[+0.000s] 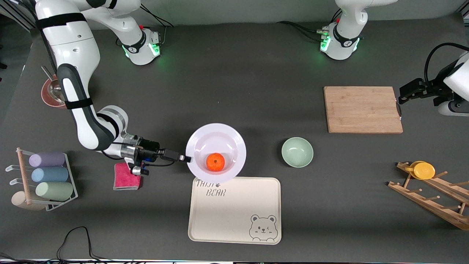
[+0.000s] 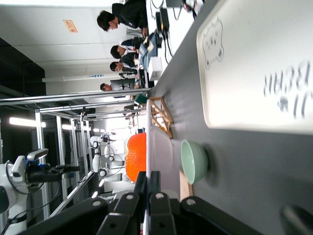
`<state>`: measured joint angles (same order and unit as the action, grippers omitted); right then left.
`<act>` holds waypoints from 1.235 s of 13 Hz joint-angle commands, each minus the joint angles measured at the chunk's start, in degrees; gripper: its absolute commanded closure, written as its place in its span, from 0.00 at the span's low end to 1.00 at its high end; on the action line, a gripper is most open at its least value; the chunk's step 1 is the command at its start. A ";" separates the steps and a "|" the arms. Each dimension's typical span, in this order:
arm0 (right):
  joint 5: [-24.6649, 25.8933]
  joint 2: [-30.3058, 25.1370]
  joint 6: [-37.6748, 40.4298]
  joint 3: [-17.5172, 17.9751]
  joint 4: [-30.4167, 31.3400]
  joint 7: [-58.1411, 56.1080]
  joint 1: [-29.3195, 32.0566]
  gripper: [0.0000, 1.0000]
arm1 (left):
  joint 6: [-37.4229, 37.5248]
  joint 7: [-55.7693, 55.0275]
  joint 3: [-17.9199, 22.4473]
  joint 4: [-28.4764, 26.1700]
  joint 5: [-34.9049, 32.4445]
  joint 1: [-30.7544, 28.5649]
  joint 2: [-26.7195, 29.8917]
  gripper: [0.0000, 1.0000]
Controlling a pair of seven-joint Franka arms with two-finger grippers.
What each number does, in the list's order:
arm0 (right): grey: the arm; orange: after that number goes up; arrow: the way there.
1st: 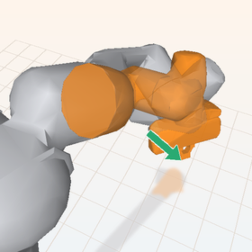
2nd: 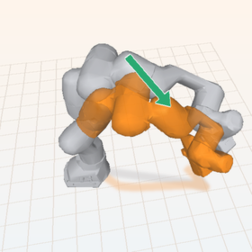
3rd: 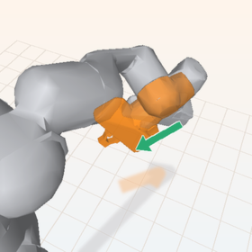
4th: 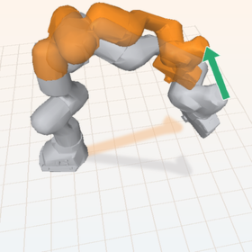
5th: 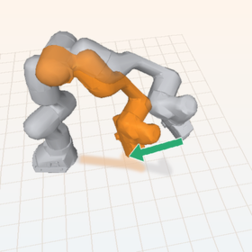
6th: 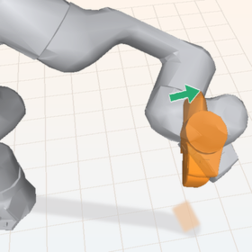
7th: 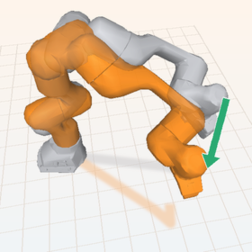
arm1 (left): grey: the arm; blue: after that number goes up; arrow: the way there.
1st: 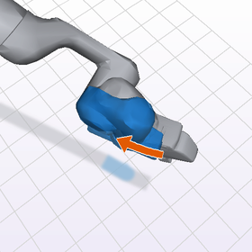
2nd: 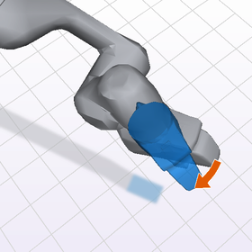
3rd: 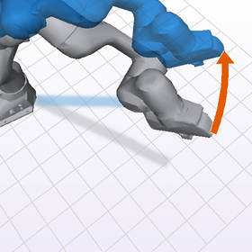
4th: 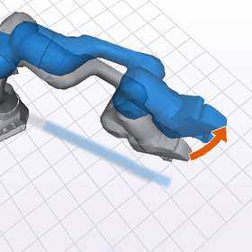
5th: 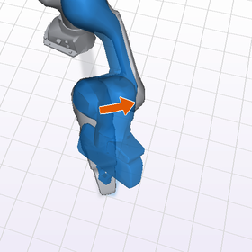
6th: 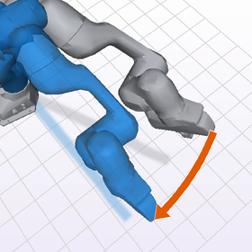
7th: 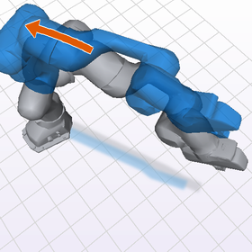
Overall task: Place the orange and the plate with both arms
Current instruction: 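Lift the plate with the right gripper and carry it onto the cream tray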
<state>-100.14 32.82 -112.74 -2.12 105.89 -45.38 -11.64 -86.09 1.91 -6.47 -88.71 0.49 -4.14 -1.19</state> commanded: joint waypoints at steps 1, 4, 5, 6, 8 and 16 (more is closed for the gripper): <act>1.09 8.64 0.07 -0.26 -11.28 1.52 0.12 1.00 | 0.58 0.99 0.67 -0.67 0.22 0.79 1.18 0.00; 0.48 16.29 -1.60 -0.17 -20.43 1.96 0.12 1.00 | 0.58 0.99 0.67 -0.67 0.22 0.80 1.10 0.00; 0.21 18.66 -2.47 -0.08 -23.41 2.14 0.04 1.00 | 0.58 0.99 0.67 -0.67 0.22 0.80 1.10 0.00; 0.04 20.86 -3.88 0.01 -26.40 2.14 0.04 1.00 | 0.58 0.99 0.67 -0.67 0.22 0.80 1.10 0.00; -0.14 25.08 -5.73 0.27 -32.12 2.84 -0.05 1.00 | 0.58 0.99 0.67 -0.67 0.22 0.80 1.10 0.00; -4.80 33.97 -7.76 1.50 -40.84 1.96 -0.23 1.00 | 0.40 0.64 0.67 -0.59 0.31 0.88 1.10 0.00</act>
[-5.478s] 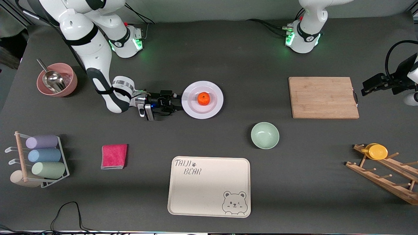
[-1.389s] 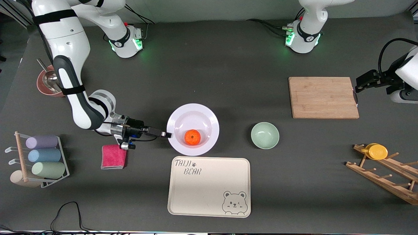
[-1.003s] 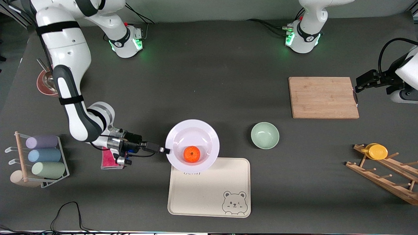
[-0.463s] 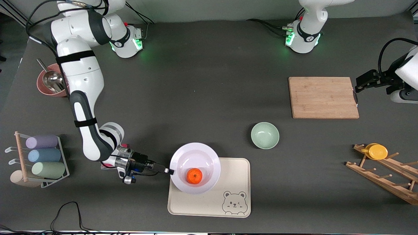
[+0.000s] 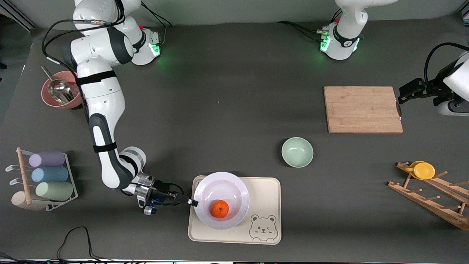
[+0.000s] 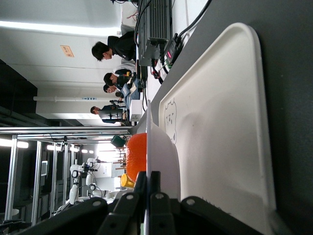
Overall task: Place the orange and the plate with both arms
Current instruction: 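Lift the plate with the right gripper and carry it onto the cream tray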
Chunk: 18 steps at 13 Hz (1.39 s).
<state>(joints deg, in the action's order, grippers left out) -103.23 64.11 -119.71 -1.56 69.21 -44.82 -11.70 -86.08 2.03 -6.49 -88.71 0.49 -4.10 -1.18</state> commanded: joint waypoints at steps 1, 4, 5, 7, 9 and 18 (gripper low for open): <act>-1.79 3.13 -0.70 1.03 -4.52 1.40 -0.17 1.00 | 0.39 0.35 0.69 -0.58 0.31 0.93 1.10 0.00; -3.64 4.71 -0.87 1.47 -6.01 0.79 -0.17 1.00 | 0.47 0.17 0.60 -0.67 0.39 0.93 1.10 0.00; -3.73 5.06 -1.22 1.73 -6.45 -0.08 -0.17 1.00 | 0.47 0.17 0.60 -0.67 0.39 0.93 1.10 0.00; -3.82 6.11 -2.01 2.35 -7.33 -0.53 -0.25 1.00 | 0.47 0.00 0.60 -0.67 0.48 0.93 1.10 0.00; -3.90 6.64 -3.32 3.31 -7.42 -3.86 -0.34 1.00 | 0.47 -0.27 0.60 -0.67 0.48 1.02 1.10 0.00; -3.90 6.74 -3.51 3.84 -7.25 -5.28 -0.17 0.12 | 0.39 -0.09 0.60 -0.50 0.39 0.85 1.27 0.00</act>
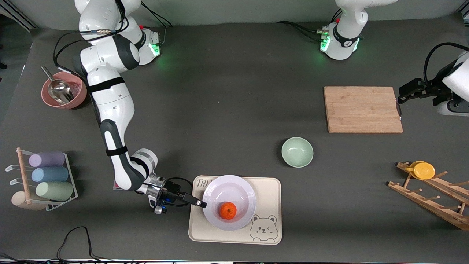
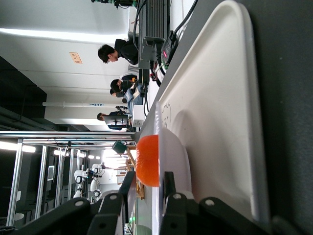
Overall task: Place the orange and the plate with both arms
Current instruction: 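Lift the plate with the right gripper and carry it onto the cream tray, then open the right gripper and draw it back from the plate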
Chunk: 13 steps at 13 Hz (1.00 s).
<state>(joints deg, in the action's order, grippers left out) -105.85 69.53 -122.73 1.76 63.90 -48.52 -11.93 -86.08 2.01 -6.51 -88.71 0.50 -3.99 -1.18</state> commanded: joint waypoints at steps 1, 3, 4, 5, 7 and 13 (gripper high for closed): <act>-1.37 1.05 -0.49 0.53 -1.68 -1.58 0.24 0.05 | 0.39 -0.16 0.62 -0.50 0.38 0.83 1.27 0.00; -0.94 0.27 -0.49 0.36 -1.59 -1.67 0.59 0.00 | 0.30 -0.17 0.62 -0.50 0.38 0.74 1.18 0.00; -0.50 -0.52 -0.41 0.27 -1.24 -1.93 1.29 0.00 | 0.30 -0.17 0.62 -0.50 0.29 0.74 1.18 0.00; -0.06 -1.14 -0.40 0.09 -0.98 -2.19 1.30 0.00 | 0.30 0.01 0.71 -0.50 0.38 0.65 1.27 0.00; 1.95 -2.28 -0.40 -0.09 -0.36 -2.72 1.65 0.00 | 0.30 -0.16 0.62 -0.50 0.29 0.74 1.36 0.00; 9.77 -12.37 -0.40 -0.44 9.72 -1.41 4.19 0.00 | 0.30 -0.08 0.79 -0.41 0.38 0.91 1.36 0.00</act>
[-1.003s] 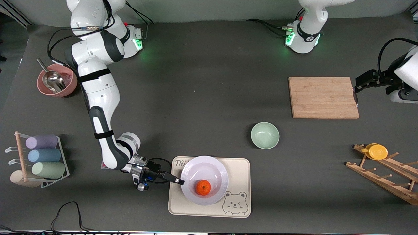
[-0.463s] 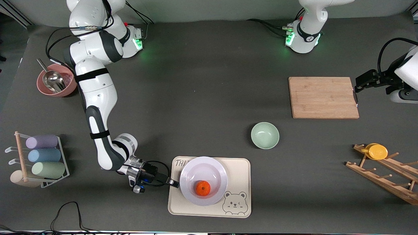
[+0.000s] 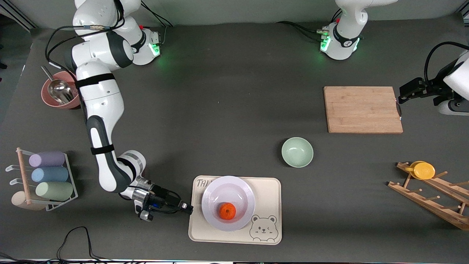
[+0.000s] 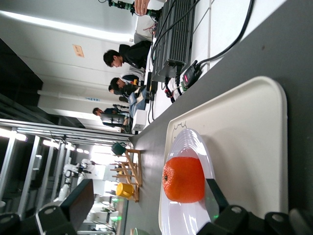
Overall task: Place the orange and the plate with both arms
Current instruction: 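Open the right gripper and draw it back from the plate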
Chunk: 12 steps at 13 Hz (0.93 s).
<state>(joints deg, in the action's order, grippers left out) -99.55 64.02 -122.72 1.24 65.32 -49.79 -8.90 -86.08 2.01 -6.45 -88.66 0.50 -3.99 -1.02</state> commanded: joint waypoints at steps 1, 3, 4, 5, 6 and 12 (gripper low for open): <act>4.00 -9.85 -0.41 0.08 12.59 0.04 1.69 0.00 | 0.30 -0.08 1.09 -0.46 0.30 1.52 1.20 0.00; 6.36 -15.04 -0.41 -0.70 20.07 0.04 2.31 0.00 | 0.39 -0.08 1.35 -0.46 0.21 1.97 1.20 0.00; 8.73 -17.50 -0.41 -1.58 23.41 0.04 2.22 0.00 | 0.39 -0.16 1.27 -0.46 0.21 1.71 1.28 0.00; 10.06 -20.66 -0.41 -2.89 28.23 -0.40 1.78 0.00 | 0.39 -0.16 1.27 -0.46 0.29 1.53 1.37 0.00; 10.42 -23.73 -0.15 -3.34 32.19 -0.66 1.69 0.00 | 0.39 -0.16 1.27 -0.46 0.21 1.53 1.29 0.00; 35.50 -38.43 -0.24 -12.20 44.19 11.95 -3.82 0.00 | 0.39 -0.16 1.18 -0.46 0.12 1.44 1.37 0.00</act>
<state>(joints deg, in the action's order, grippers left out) -71.92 31.27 -122.59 -6.41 105.36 -44.20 -8.82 -86.08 1.99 -6.02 -88.65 0.50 -3.39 -0.83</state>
